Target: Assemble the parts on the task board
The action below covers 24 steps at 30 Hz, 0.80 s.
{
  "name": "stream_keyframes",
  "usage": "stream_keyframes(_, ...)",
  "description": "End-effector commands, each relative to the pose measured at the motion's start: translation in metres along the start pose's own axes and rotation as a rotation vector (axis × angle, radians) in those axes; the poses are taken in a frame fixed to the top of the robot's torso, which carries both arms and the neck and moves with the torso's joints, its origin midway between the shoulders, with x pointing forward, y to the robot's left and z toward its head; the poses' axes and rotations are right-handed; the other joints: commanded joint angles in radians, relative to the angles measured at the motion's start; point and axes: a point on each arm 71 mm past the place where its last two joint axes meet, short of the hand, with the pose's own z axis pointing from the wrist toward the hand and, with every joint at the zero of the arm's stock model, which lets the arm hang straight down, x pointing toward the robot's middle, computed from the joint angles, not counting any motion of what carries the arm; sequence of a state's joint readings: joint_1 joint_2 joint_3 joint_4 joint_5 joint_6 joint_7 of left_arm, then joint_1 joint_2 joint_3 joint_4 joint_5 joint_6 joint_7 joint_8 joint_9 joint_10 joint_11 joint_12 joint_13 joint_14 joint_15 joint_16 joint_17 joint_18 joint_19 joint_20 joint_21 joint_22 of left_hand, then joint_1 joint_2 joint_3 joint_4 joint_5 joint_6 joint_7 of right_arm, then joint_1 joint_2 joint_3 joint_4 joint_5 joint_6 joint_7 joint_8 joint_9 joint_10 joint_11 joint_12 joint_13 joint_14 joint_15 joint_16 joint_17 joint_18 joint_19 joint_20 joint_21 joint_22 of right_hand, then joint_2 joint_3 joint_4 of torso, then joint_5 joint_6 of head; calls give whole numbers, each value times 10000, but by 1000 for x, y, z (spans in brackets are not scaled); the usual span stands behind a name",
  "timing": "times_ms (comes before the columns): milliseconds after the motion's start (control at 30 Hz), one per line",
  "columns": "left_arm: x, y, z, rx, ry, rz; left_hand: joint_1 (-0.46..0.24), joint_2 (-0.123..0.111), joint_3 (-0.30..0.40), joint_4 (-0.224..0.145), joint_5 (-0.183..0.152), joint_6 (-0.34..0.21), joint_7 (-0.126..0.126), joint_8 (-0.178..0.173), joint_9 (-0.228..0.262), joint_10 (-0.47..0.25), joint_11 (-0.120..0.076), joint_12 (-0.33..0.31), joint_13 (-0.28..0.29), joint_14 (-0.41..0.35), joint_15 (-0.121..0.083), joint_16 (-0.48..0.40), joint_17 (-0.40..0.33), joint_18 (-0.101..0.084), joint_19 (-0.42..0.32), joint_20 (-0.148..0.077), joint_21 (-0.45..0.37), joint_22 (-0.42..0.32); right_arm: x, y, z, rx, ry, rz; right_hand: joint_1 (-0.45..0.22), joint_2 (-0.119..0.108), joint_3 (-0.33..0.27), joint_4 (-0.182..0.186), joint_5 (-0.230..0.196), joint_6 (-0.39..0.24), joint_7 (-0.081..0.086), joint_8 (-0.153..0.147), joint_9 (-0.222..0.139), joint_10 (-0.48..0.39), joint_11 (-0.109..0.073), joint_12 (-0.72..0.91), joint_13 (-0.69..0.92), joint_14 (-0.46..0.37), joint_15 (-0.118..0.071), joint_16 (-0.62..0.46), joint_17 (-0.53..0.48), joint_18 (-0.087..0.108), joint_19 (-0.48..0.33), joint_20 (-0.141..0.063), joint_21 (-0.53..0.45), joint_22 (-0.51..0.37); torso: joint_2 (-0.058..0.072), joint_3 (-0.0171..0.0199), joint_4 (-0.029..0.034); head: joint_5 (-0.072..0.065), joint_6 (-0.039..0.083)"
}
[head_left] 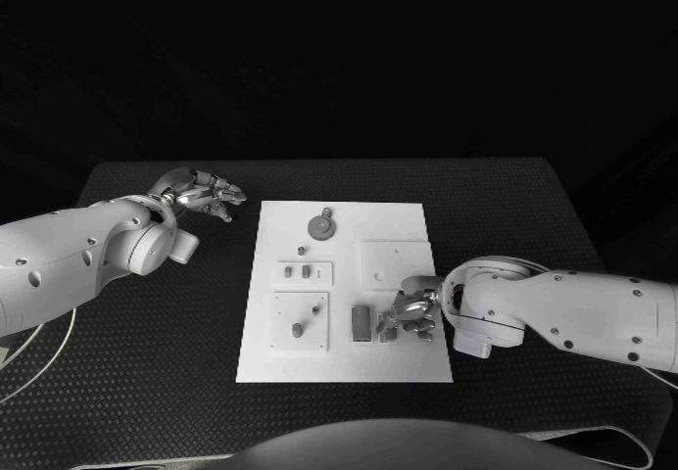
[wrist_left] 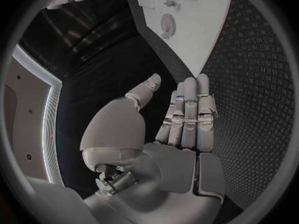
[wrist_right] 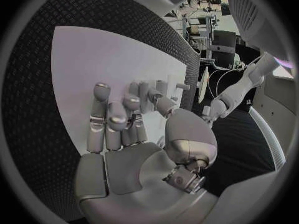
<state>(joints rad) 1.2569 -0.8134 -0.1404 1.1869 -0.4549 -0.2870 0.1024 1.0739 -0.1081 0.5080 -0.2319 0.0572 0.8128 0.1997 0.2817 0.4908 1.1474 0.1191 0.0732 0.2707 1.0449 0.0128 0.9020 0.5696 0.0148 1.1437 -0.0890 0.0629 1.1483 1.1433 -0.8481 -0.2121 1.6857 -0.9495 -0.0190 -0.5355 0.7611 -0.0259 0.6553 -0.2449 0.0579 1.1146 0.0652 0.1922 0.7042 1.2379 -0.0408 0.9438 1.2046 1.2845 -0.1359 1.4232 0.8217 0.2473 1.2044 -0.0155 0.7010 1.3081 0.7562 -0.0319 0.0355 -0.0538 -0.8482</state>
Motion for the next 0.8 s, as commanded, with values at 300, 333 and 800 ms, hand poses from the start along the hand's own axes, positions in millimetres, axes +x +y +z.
stream_keyframes(300,2,-1,0,47,132,31,-75,-51,23,64,-48,-69,0,47,-15,-75,-11,-43,13,44,-42,-36,12,199,-13,-9,66,-2,4,8,0,-558,176,21,-372,-1527,330,1087,-69,-54,57,4,-66,-1,10,-30,-24,21,-71,-71,-24,145,64,-40,-89,171,1,3,-2,8,-23)
stream_keyframes(333,1,-1,0,46,128,32,-75,-52,23,64,-48,-70,1,47,-16,-76,-10,-43,13,44,-42,-36,12,199,-14,-9,66,-2,4,8,0,-556,184,17,-367,-1563,341,1125,-69,-56,57,6,-65,-3,10,-29,-24,21,-70,-70,-24,145,64,-40,-90,173,2,4,-2,8,-29)
stream_keyframes(800,1,-1,0,38,114,41,-71,-57,25,65,-48,-74,2,47,-18,-80,-10,-44,14,43,-41,-37,13,200,-15,-9,66,-2,2,4,0,-550,142,37,-294,-1598,386,1211,-67,-70,59,11,-62,-6,11,-24,-19,21,-71,-69,-22,145,68,-47,-89,180,1,4,0,2,-16)
